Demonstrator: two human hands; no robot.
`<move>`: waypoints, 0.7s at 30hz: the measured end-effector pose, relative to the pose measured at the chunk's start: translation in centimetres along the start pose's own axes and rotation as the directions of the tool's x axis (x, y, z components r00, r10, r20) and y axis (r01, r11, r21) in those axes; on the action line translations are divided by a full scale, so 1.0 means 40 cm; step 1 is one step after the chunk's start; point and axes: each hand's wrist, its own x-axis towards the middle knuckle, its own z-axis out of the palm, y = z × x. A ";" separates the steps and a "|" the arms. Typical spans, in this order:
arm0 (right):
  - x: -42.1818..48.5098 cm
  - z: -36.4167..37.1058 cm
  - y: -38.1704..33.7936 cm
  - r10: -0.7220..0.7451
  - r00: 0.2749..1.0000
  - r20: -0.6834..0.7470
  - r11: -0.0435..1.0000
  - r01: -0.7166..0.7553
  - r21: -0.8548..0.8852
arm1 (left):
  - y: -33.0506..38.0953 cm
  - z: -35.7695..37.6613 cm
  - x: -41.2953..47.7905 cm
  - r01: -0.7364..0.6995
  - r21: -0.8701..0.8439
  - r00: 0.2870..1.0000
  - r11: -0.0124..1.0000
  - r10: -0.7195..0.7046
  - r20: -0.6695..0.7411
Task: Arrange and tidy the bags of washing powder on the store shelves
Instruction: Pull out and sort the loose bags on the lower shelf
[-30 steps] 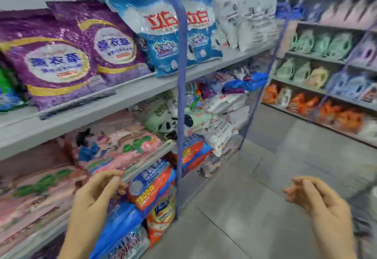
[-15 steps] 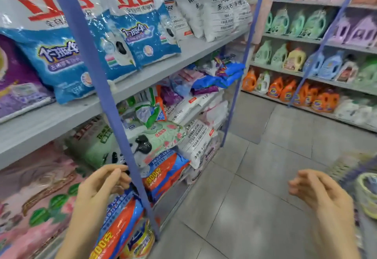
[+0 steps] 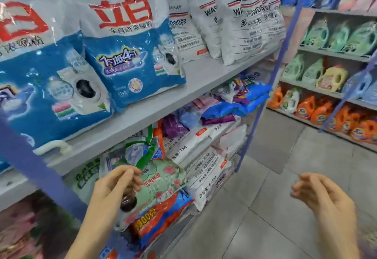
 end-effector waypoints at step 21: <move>0.221 0.555 0.211 -0.042 0.142 0.989 0.834 0.550 -0.043 | -0.021 0.198 -0.139 0.146 -0.032 0.598 0.989 -0.114 -0.793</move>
